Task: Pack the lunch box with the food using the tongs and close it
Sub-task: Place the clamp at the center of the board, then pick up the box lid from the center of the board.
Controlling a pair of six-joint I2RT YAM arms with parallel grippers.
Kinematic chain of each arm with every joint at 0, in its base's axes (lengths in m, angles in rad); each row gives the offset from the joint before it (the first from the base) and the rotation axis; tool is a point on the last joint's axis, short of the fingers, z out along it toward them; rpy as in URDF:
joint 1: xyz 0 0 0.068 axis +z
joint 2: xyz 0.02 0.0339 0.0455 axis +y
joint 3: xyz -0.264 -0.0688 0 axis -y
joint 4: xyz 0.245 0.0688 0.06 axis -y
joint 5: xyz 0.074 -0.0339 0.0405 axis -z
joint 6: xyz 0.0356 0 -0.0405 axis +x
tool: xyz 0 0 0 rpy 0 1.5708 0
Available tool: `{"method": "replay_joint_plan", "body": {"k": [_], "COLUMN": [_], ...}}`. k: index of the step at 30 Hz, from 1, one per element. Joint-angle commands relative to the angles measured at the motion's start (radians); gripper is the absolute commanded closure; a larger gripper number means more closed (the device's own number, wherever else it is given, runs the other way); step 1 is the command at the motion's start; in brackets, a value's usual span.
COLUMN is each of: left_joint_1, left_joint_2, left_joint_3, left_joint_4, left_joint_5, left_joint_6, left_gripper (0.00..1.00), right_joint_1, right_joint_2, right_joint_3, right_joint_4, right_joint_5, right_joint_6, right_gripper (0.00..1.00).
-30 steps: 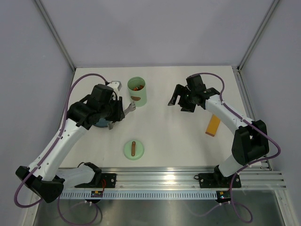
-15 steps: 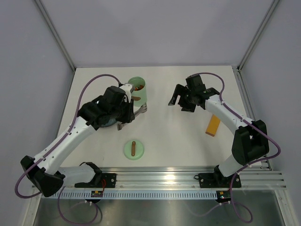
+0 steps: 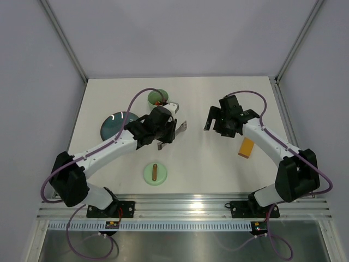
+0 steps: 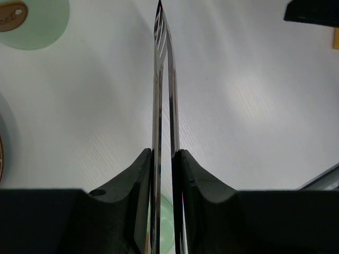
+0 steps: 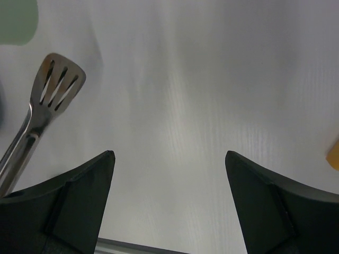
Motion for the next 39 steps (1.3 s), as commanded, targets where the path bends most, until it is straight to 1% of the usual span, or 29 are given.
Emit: {"method": "replay_joint_plan", "body": {"k": [1,4,7,8,10,13,14,15,17,18,20,23,27,28,29,31,32,33,36,37,39], "left_joint_1": [-0.007,-0.010,-0.010,-0.010,-0.012,-0.010,-0.010,-0.010,-0.012,-0.012,-0.013,-0.018,-0.044,-0.051,-0.057,-0.064,-0.064,-0.064,-0.065,-0.071,-0.099], "left_joint_2": [0.062,0.114,0.177,0.197,0.240,0.312,0.349,0.364,0.391,0.392,0.382,0.336,0.267,0.224,0.201,0.135,0.112,0.089,0.007,-0.013,-0.072], "left_joint_3": [-0.003,0.005,0.013,0.022,0.057,0.097,0.111,0.125,0.155,0.160,0.171,0.194,0.246,0.249,0.247,0.220,0.206,0.188,0.103,0.042,-0.013], "left_joint_4": [0.182,0.226,0.267,0.274,0.283,0.294,0.289,0.275,0.264,0.252,0.243,0.203,0.093,0.076,0.059,0.008,-0.010,-0.041,-0.094,-0.102,-0.137], "left_joint_5": [-0.048,-0.049,-0.051,-0.049,-0.052,-0.051,-0.037,-0.026,-0.003,0.004,0.011,0.011,0.014,0.008,-0.034,-0.068,-0.106,-0.120,-0.170,-0.186,-0.259], "left_joint_6": [0.019,0.029,0.043,0.054,0.062,0.071,0.074,0.074,0.072,0.072,0.072,0.074,0.088,0.092,0.089,0.079,0.066,0.059,-0.004,-0.027,-0.119], "left_gripper": [0.71,0.71,0.66,0.63,0.61,0.60,0.58,0.50,0.39,0.30,0.22,0.14,0.13,0.16,0.19,0.24,0.29,0.32,0.34,0.34,0.34], "right_joint_1": [0.003,0.002,0.002,0.003,0.002,0.000,-0.001,-0.001,-0.010,-0.012,-0.013,-0.015,-0.015,-0.018,-0.018,-0.021,-0.021,-0.021,-0.021,-0.020,-0.020], "right_joint_2": [-0.073,-0.129,-0.181,-0.207,-0.233,-0.285,-0.305,-0.314,-0.342,-0.350,-0.365,-0.365,-0.341,-0.336,-0.330,-0.327,-0.327,-0.327,-0.333,-0.333,-0.328], "right_joint_3": [-0.075,-0.138,-0.187,-0.195,-0.213,-0.210,-0.203,-0.197,-0.183,-0.180,-0.177,-0.180,-0.180,-0.172,-0.169,-0.158,-0.157,-0.152,-0.152,-0.152,-0.152], "right_joint_4": [-0.002,-0.003,-0.011,-0.012,-0.020,-0.044,-0.073,-0.084,-0.098,-0.097,-0.095,-0.089,-0.078,-0.077,-0.074,-0.064,-0.058,-0.049,-0.025,-0.018,-0.017], "right_joint_5": [0.031,0.055,0.087,0.110,0.141,0.231,0.289,0.311,0.339,0.339,0.339,0.340,0.348,0.351,0.354,0.353,0.333,0.318,0.270,0.265,0.259], "right_joint_6": [-0.026,-0.012,0.002,0.009,0.017,0.029,0.031,0.032,0.019,0.013,0.000,-0.003,-0.018,-0.026,-0.027,-0.040,-0.044,-0.056,-0.073,-0.076,-0.078], "right_gripper": [0.06,0.06,0.06,0.06,0.06,0.06,0.05,0.03,0.03,0.02,0.03,0.02,0.02,0.02,0.02,0.02,0.02,0.02,0.02,0.02,0.02]}}
